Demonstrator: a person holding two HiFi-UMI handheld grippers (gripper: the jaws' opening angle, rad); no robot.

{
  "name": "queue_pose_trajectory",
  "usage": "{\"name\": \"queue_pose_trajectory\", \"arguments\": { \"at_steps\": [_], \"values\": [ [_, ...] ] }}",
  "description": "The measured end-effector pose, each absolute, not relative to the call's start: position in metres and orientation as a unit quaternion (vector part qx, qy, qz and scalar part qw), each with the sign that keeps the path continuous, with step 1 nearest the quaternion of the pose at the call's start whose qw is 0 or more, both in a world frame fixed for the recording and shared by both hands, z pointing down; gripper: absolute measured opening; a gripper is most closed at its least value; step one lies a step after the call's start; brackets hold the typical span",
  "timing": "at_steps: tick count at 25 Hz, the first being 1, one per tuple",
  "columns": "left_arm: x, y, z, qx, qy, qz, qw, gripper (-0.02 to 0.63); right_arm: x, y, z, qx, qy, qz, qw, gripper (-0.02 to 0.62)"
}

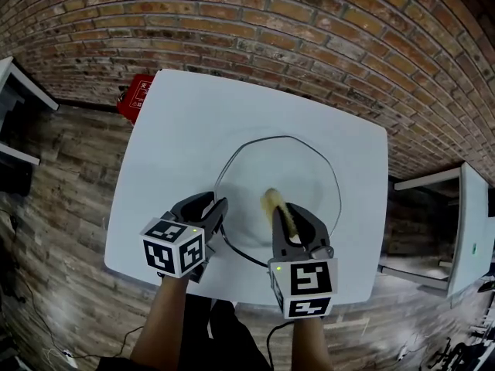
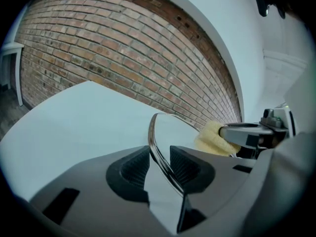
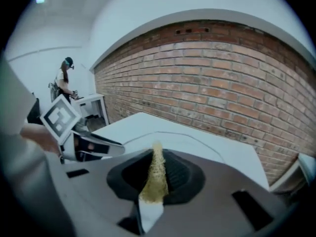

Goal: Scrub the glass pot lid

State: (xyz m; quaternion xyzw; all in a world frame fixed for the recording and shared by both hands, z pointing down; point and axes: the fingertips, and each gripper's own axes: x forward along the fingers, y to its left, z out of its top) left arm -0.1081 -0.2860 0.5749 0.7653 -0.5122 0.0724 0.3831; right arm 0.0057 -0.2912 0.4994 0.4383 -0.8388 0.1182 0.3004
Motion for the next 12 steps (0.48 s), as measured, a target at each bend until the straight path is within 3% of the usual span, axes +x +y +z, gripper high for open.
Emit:
{"name": "queue_pose_trajectory", "arguments": {
  "at_steps": [5,12],
  "values": [
    [-0.107,-0.289,0.574,0.765,-0.514,0.072,0.382,0.132,-0.04,-0.267,0.527,0.368,-0.859,0.13,0.332,0.058],
    [-0.109,-0.289,0.575,0.764,-0.516,0.072,0.381,0.132,-0.016,-0.273,0.542,0.383,-0.835,0.127,0.374,0.058]
  ]
}}
